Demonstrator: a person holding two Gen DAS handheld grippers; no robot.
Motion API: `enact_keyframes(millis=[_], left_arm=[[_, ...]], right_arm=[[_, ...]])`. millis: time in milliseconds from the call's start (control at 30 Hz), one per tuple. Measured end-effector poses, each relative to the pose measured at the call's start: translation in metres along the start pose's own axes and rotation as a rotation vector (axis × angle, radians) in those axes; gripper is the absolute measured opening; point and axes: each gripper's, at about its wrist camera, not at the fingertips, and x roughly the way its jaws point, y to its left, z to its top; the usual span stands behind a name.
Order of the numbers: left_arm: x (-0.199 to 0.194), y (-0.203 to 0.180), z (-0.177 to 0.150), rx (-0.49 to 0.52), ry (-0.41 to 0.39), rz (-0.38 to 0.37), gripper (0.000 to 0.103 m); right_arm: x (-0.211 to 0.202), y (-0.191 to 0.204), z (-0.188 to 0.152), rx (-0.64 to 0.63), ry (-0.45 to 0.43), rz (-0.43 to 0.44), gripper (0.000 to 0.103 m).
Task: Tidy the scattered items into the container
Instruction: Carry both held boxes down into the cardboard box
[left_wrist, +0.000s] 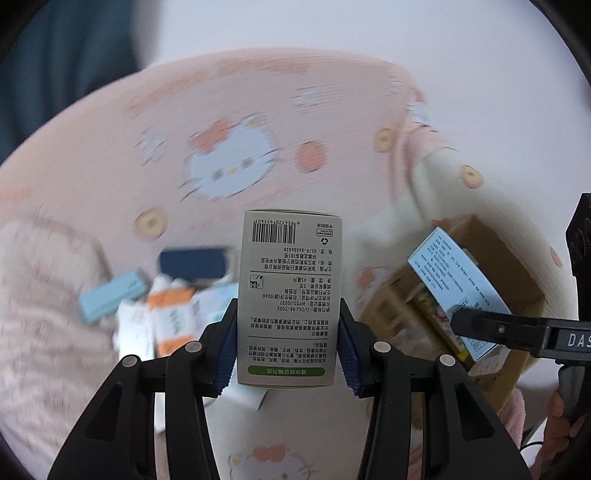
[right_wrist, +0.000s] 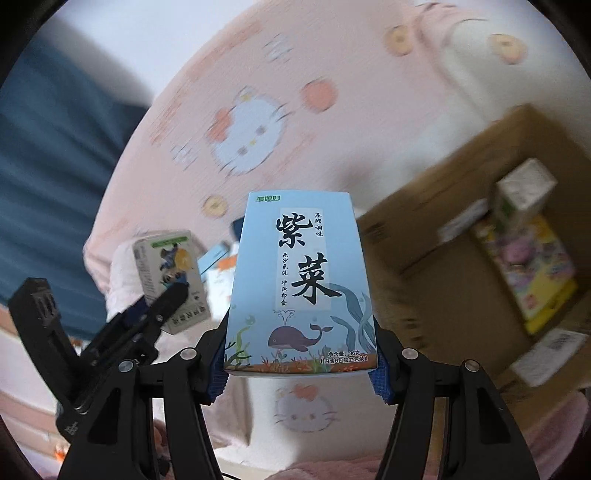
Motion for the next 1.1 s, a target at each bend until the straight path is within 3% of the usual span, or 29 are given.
enact_keyframes(millis=[200, 367, 600, 667, 900, 1100], left_arm=[[0.026, -0.064, 0.026, 0.16, 0.02, -0.095, 0.051], [0.042, -0.116, 0.028, 0.268, 0.016, -0.163, 0.051], [0.068, -0.174, 0.028, 0.394, 0.02, -0.241, 0.051], [0.074, -0.188, 0.027, 0.443, 0.016, -0.234, 0.051], [0.096, -0.207, 0.024, 0.549, 0.057, -0.269, 0.051], [0.112, -0.206, 0.025, 0.578, 0.085, -0.288, 0.051]], right_arm=[[-0.036, -0.048, 0.005, 0.119, -0.079, -0.065, 0.059], [-0.055, -0.076, 0.009, 0.185, -0.121, -0.113, 0.059], [-0.059, -0.105, 0.012, 0.234, -0.132, -0.231, 0.059], [-0.056, -0.112, 0.013, 0.246, -0.126, -0.251, 0.059], [-0.046, -0.142, 0.007, 0.34, -0.12, -0.266, 0.059], [-0.033, -0.151, 0.011, 0.369, -0.091, -0.343, 0.059]])
